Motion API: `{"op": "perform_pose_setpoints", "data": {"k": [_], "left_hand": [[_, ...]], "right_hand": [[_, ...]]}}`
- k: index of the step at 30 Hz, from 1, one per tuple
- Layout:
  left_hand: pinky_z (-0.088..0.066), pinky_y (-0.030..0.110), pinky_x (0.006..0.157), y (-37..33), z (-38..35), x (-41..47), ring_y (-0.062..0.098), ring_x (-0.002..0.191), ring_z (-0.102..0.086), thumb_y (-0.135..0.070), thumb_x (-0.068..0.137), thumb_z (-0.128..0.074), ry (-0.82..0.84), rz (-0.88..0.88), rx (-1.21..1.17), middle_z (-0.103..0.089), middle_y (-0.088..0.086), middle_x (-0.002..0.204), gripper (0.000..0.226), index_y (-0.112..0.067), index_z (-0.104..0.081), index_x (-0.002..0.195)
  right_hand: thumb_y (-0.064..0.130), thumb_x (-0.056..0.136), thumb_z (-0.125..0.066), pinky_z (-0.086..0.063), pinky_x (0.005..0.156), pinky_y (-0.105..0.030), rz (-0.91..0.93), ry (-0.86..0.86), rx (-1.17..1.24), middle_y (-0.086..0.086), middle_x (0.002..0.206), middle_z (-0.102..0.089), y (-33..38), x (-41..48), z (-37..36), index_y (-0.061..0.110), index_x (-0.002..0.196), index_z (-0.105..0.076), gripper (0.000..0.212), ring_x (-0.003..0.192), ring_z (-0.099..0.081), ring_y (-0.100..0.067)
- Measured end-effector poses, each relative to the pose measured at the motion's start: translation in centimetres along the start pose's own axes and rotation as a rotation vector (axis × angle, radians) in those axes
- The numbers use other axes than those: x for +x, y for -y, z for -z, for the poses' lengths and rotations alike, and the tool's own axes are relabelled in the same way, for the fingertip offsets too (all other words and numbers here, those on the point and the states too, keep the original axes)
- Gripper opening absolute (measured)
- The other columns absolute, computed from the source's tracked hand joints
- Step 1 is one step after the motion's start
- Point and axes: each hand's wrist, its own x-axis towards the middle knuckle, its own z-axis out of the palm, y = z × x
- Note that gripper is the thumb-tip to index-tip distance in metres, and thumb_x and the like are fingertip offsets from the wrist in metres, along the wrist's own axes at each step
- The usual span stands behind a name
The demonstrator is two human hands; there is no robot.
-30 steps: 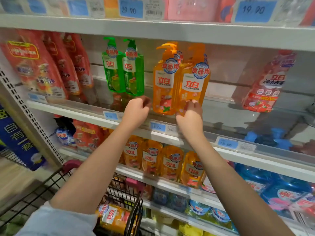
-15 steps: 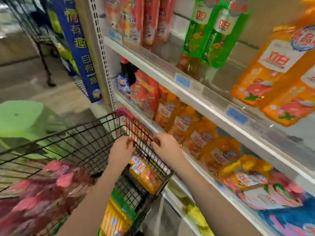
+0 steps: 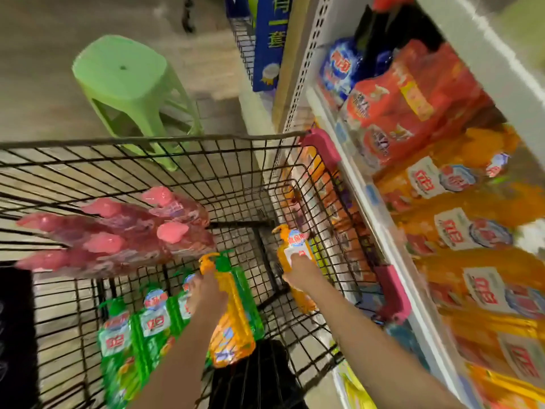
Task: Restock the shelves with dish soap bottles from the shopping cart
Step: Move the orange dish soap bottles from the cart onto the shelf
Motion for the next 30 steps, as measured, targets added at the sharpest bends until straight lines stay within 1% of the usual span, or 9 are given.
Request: {"op": "perform_pose_setpoints", "data": {"k": [5, 9, 13, 16, 19, 21, 23, 26, 30], "left_hand": [[-0.04, 0.037, 0.097, 1.7, -0.1, 1.8, 0.033, 0.12, -0.043, -0.039, 0.071, -0.077, 0.094, 0.167, -0.23, -0.043, 0.017, 0.129, 0.079, 0.0, -0.04, 0.129], [-0.049, 0.037, 0.087, 4.5, -1.0, 3.2, 0.029, 0.108, -0.058, -0.032, 0.069, -0.084, 0.204, 0.227, -0.571, -0.057, 0.007, 0.114, 0.062, -0.004, -0.055, 0.117], [-0.05, 0.057, 0.089, 7.6, -3.7, 5.5, 0.03, 0.093, -0.068, -0.048, 0.036, -0.095, 0.273, 0.135, -0.797, -0.073, 0.008, 0.097, 0.069, -0.015, -0.069, 0.091], [-0.054, 0.053, 0.085, 8.5, -4.5, 6.4, 0.024, 0.081, -0.07, -0.05, 0.023, -0.096, 0.275, 0.138, -0.86, -0.073, 0.007, 0.084, 0.079, -0.013, -0.068, 0.087], [-0.053, 0.044, 0.088, 5.8, -1.8, 4.5, 0.023, 0.098, -0.066, -0.051, 0.026, -0.095, 0.222, 0.184, -0.813, -0.068, 0.005, 0.106, 0.108, -0.007, -0.05, 0.113], [-0.046, 0.036, 0.092, 4.8, -1.2, 3.7, 0.022, 0.105, -0.056, -0.04, 0.049, -0.094, 0.207, 0.21, -0.757, -0.055, 0.001, 0.11, 0.087, -0.009, -0.043, 0.113], [-0.046, 0.037, 0.095, 4.6, -1.2, 3.5, 0.023, 0.106, -0.058, -0.038, 0.055, -0.092, 0.222, 0.153, -0.764, -0.059, 0.0, 0.107, 0.067, -0.015, -0.054, 0.106], [-0.051, 0.049, 0.092, 5.9, -2.4, 4.4, 0.026, 0.097, -0.068, -0.049, 0.04, -0.094, 0.24, 0.098, -0.81, -0.073, 0.005, 0.1, 0.074, -0.016, -0.068, 0.101], [-0.054, 0.043, 0.089, 5.1, -1.5, 4.1, 0.021, 0.088, -0.07, -0.055, 0.033, -0.09, 0.244, 0.138, -0.761, -0.073, 0.005, 0.095, 0.084, -0.012, -0.068, 0.102]], "right_hand": [[0.032, 0.088, -0.063, -0.04, 0.102, -0.039, -0.115, -0.082, -0.008, -0.017, 0.14, -0.038, -1.2, 4.9, -2.4, 0.005, 0.142, -0.029, 0.069, 0.128, -0.04, -0.033], [0.033, 0.086, -0.067, -0.039, 0.105, -0.043, -0.213, -0.17, -0.028, -0.022, 0.146, -0.031, -1.5, 7.4, -3.0, 0.004, 0.149, -0.009, 0.09, 0.132, -0.037, -0.035], [0.034, 0.075, -0.078, -0.041, 0.101, -0.045, -0.21, -0.183, 0.074, -0.025, 0.139, -0.036, -2.2, 9.2, -3.3, 0.006, 0.15, -0.002, 0.11, 0.126, -0.043, -0.038], [0.043, 0.066, -0.083, -0.04, 0.102, -0.049, -0.173, -0.17, 0.147, -0.025, 0.139, -0.035, -2.7, 9.7, -3.4, 0.009, 0.15, -0.001, 0.122, 0.126, -0.041, -0.041], [0.066, 0.053, -0.078, -0.044, 0.097, -0.051, -0.152, -0.164, 0.271, -0.018, 0.134, -0.042, -2.5, 10.0, -3.1, 0.009, 0.147, -0.013, 0.128, 0.123, -0.045, -0.038], [0.074, 0.044, -0.073, -0.048, 0.091, -0.05, -0.144, -0.141, 0.334, -0.013, 0.125, -0.052, -2.2, 10.4, -2.8, 0.011, 0.14, -0.025, 0.124, 0.115, -0.052, -0.036], [0.071, 0.045, -0.075, -0.046, 0.096, -0.047, -0.122, -0.078, 0.282, -0.013, 0.129, -0.051, -2.0, 11.1, -2.4, 0.015, 0.139, -0.031, 0.118, 0.119, -0.049, -0.035], [0.08, 0.035, -0.067, -0.039, 0.102, -0.039, -0.099, 0.023, 0.128, -0.012, 0.134, -0.05, -1.6, 11.8, -2.1, 0.018, 0.134, -0.045, 0.119, 0.127, -0.041, -0.032], [0.052, 0.051, -0.085, -0.048, 0.094, -0.041, -0.08, 0.024, 0.205, -0.011, 0.126, -0.054, -0.1, 11.6, -1.4, 0.011, 0.132, -0.044, 0.1, 0.114, -0.053, -0.03]]}}
